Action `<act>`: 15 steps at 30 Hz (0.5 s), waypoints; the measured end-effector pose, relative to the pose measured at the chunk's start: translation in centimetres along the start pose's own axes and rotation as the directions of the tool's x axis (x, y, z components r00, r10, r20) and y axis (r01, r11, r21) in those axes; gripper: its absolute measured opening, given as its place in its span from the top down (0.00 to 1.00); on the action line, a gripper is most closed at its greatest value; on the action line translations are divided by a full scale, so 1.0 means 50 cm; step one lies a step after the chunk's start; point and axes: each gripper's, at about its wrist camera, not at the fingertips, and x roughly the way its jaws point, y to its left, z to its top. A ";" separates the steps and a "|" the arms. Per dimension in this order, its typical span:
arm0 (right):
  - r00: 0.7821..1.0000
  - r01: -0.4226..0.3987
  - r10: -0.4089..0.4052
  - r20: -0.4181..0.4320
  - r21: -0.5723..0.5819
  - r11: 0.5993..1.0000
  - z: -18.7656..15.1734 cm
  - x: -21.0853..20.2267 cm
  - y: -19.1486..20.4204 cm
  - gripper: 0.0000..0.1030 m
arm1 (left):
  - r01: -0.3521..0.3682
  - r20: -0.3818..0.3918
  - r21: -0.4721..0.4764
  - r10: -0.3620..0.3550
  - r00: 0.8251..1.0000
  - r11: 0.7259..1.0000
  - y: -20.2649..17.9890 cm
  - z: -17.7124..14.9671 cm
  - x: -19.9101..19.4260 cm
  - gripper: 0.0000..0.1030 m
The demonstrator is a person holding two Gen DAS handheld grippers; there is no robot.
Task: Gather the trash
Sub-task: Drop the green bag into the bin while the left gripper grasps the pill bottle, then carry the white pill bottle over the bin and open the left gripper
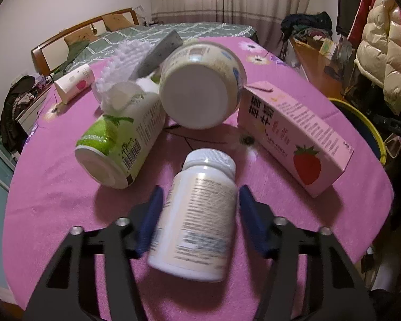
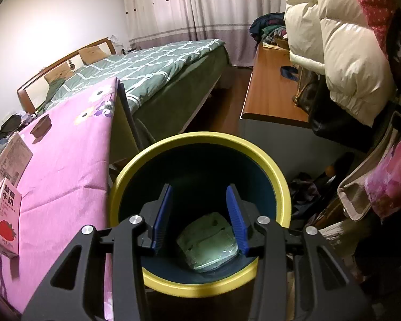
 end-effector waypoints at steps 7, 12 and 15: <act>1.000 -0.013 0.013 0.010 0.019 1.000 -0.002 -0.008 -0.011 0.61 | 0.057 -0.011 0.005 -0.057 0.998 0.998 -0.010 0.004 -0.015 0.52; 0.999 -0.015 0.014 0.029 0.032 0.999 -0.005 -0.023 -0.027 0.61 | 0.072 0.059 0.053 -0.075 0.995 0.996 -0.047 0.046 -0.085 0.52; 0.999 -0.009 0.008 0.037 0.043 0.999 -0.008 -0.031 -0.040 0.61 | 0.084 0.097 0.089 -0.093 0.991 0.992 -0.076 0.080 -0.121 0.52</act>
